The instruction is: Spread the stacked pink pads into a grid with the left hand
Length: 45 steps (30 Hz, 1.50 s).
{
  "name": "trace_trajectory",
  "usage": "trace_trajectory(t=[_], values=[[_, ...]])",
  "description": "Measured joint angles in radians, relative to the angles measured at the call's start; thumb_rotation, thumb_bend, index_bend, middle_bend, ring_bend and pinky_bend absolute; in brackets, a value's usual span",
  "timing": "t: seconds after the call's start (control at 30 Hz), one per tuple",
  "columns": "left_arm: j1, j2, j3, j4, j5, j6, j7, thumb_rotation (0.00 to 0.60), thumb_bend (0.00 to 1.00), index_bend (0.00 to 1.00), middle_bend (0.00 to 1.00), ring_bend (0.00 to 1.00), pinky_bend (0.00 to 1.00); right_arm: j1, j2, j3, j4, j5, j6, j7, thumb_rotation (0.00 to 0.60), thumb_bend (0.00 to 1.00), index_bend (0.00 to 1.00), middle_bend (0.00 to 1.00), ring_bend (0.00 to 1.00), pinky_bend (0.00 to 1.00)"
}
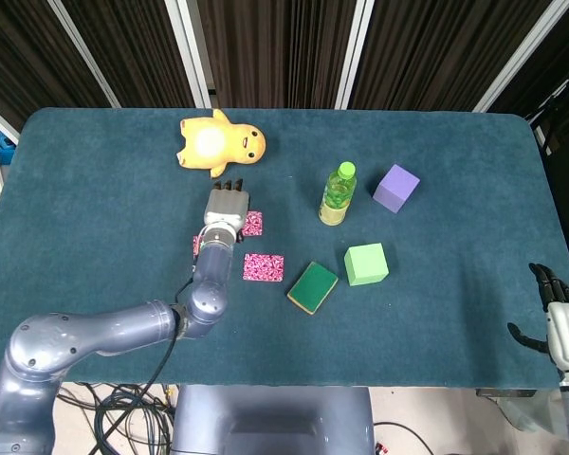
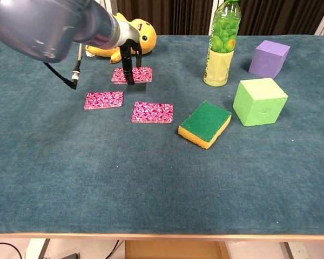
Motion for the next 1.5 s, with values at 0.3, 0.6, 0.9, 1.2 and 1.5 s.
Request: trace_trajectory(t=[0.3, 0.6, 0.9, 1.2, 1.5], values=[[-0.074, -0.093, -0.038, 0.133, -0.057, -0.018, 0.075, 0.6, 0.26, 0.48, 0.1, 0.0, 0.0, -0.007, 0.008, 0.004, 0.009, 0.003, 0.005, 0.031, 0.6, 0.2, 0.0, 0.1, 0.17, 0.22], [-0.09, -0.161, -0.066, 0.235, -0.048, -0.068, 0.09, 0.6, 0.26, 0.48, 0.1, 0.0, 0.0, -0.01, 0.013, 0.005, 0.012, -0.001, 0.009, 0.045, 0.6, 0.2, 0.0, 0.1, 0.17, 0.22], [-0.077, -0.199, -0.074, 0.277, 0.008, -0.096, 0.068, 0.6, 0.26, 0.45, 0.09, 0.0, 0.0, -0.011, 0.013, 0.006, 0.012, 0.001, 0.009, 0.043, 0.6, 0.2, 0.0, 0.1, 0.17, 0.22], [-0.068, -0.201, -0.079, 0.273, 0.005, -0.095, 0.094, 0.6, 0.21, 0.38, 0.09, 0.0, 0.0, -0.009, 0.011, 0.006, 0.011, 0.003, 0.004, 0.036, 0.6, 0.2, 0.0, 0.1, 0.17, 0.22], [-0.061, -0.196, -0.089, 0.258, 0.002, -0.089, 0.113, 0.6, 0.19, 0.31, 0.09, 0.0, 0.0, -0.009, 0.01, 0.006, 0.008, 0.006, 0.001, 0.031, 0.6, 0.2, 0.0, 0.1, 0.17, 0.22]])
